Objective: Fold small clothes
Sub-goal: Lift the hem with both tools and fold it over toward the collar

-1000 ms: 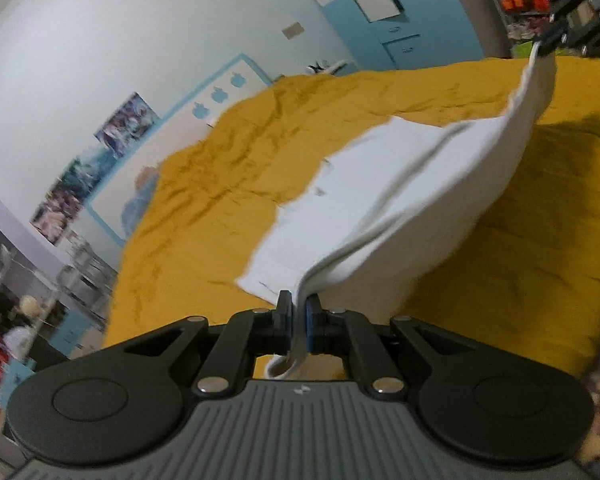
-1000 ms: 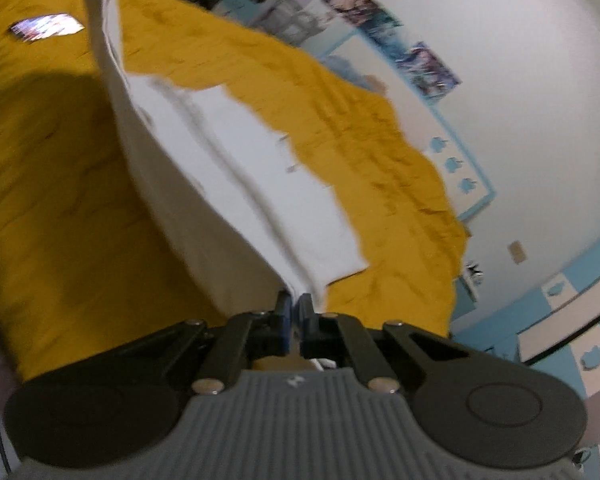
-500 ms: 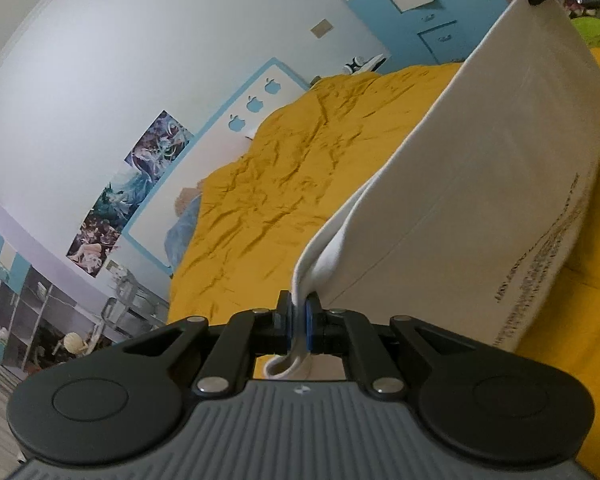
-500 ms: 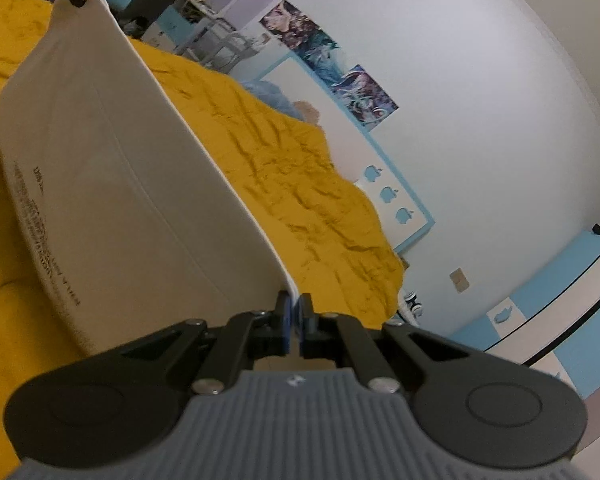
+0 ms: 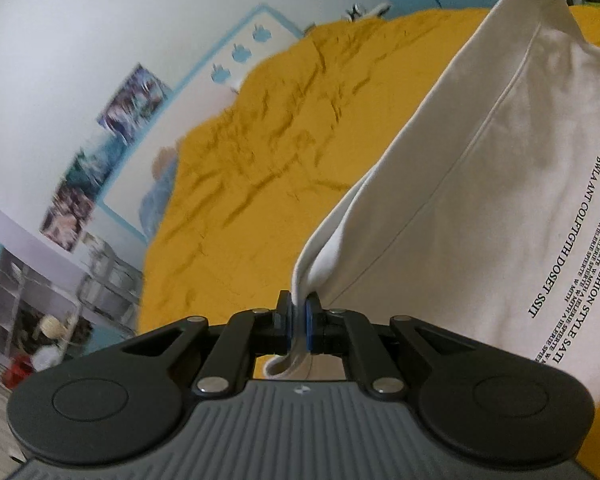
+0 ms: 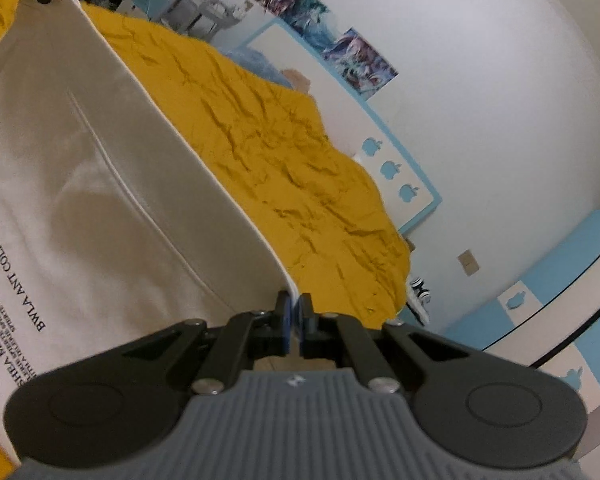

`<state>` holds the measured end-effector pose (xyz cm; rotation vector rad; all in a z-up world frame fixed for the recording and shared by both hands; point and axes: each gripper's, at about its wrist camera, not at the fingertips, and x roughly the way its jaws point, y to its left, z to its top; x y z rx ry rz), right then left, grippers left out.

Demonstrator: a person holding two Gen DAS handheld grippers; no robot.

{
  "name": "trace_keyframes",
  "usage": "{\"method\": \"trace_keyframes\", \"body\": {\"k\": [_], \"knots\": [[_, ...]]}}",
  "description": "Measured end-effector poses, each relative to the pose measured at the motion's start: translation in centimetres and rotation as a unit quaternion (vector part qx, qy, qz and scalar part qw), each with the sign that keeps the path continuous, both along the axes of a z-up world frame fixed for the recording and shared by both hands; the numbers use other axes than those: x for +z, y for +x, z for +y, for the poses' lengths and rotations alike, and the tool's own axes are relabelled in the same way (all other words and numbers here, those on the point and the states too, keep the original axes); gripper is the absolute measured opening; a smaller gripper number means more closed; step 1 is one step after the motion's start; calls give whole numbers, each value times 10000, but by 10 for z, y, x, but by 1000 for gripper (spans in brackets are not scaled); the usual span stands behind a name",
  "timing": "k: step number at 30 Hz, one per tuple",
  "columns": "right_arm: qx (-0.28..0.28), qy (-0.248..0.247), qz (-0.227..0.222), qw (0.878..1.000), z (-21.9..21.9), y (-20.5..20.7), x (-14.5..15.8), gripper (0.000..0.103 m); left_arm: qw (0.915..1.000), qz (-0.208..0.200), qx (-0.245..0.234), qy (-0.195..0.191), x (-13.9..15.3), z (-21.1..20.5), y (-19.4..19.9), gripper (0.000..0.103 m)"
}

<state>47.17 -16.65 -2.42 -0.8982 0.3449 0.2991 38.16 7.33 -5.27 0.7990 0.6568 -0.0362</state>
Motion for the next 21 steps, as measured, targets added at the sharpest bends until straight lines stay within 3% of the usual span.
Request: {"method": "trace_keyframes", "body": {"k": [12,21], "knots": [[-173,-93,753,9970,33,122,-130,0,9955,731,385,-455,-91,22,80,7],[-147,-178,830,9963,43,149,-175,0,9926,749,482,-824,-122,32,86,7]]}}
